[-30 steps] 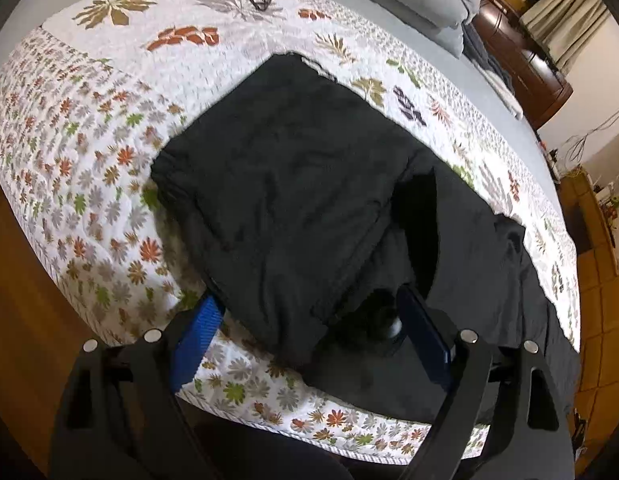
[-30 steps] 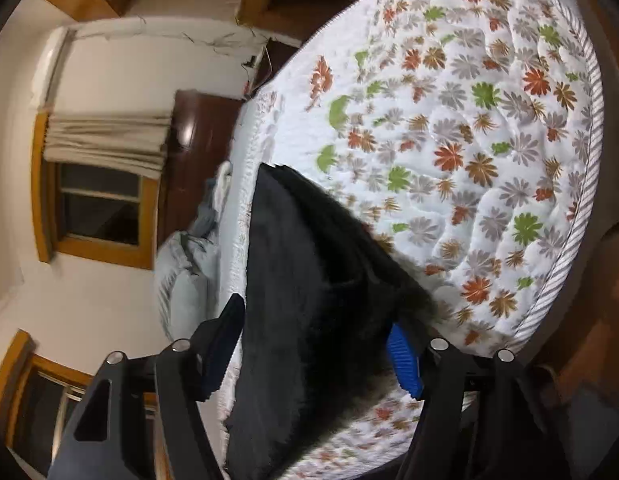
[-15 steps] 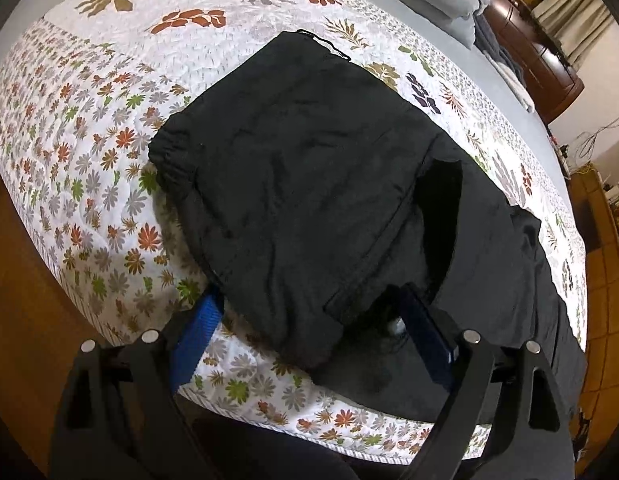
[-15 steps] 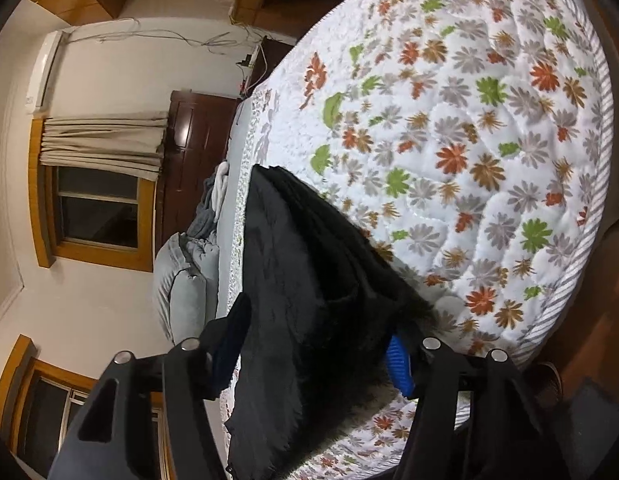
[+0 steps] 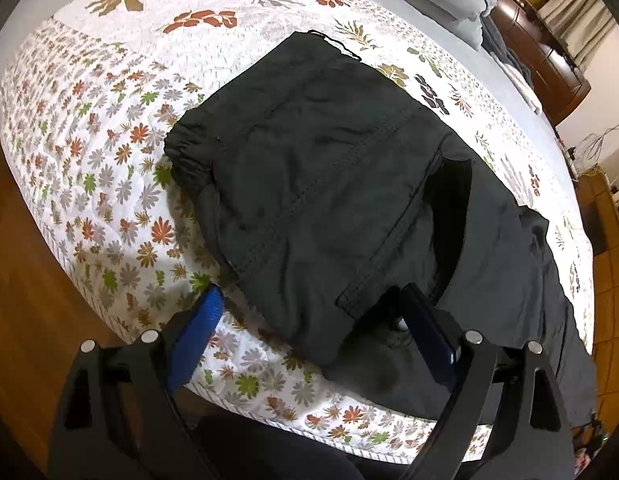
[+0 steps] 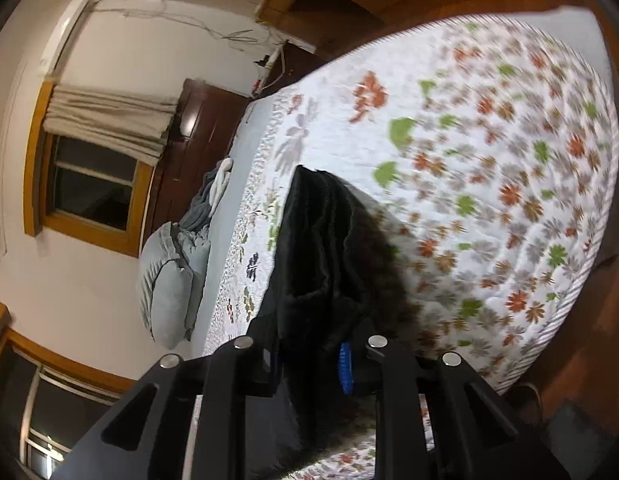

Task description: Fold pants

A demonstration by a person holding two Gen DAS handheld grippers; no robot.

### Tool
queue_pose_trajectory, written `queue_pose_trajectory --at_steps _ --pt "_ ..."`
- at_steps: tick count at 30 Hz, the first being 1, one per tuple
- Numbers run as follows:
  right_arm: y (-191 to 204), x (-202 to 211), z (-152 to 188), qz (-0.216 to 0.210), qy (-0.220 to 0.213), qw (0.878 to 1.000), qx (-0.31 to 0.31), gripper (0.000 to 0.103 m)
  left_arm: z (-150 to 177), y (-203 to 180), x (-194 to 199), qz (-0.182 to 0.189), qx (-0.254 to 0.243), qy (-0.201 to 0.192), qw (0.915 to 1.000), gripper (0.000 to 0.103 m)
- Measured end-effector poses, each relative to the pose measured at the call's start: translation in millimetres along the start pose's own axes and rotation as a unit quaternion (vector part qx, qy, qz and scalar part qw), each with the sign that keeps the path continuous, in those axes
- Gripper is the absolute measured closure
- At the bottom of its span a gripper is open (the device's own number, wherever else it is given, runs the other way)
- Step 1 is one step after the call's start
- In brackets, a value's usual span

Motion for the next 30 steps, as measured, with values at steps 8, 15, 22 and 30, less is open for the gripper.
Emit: queue_pose_trajectory --at_steps 8,15,22,30 --pt "53.7 3.7 -0.4 0.003 -0.004 0.999 0.051 0.082 0.1 6.1 6.9 -0.002 -0.002 -0.006 1.0 0.014" --pt "82.3 10.8 5.9 -0.002 -0.006 0.997 0.082 0.082 2.1 12.3 12.4 0.006 0.006 -0.008 0.9999 0.014" --pt "108.6 19.7 17.6 0.0 -0.005 0.993 0.117 0.082 2.7 4.2 11.4 0.006 -0.01 -0.008 0.9999 0.014" --pt "154.3 20.3 36.3 -0.009 -0.002 0.986 0.169 0.082 3.4 1.6 6.1 0.014 0.001 -0.001 0.9999 0.014"
Point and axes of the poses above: each gripper's, at about its wrist camera, not at the fingertips, and x roughly against the way its jaws point, y to its left, z to its underside, the point moved 5 cm from there along -x, roughly the way its jaws point, and after that the axes turned 8 degrees about -y, right-handed, at the moved point
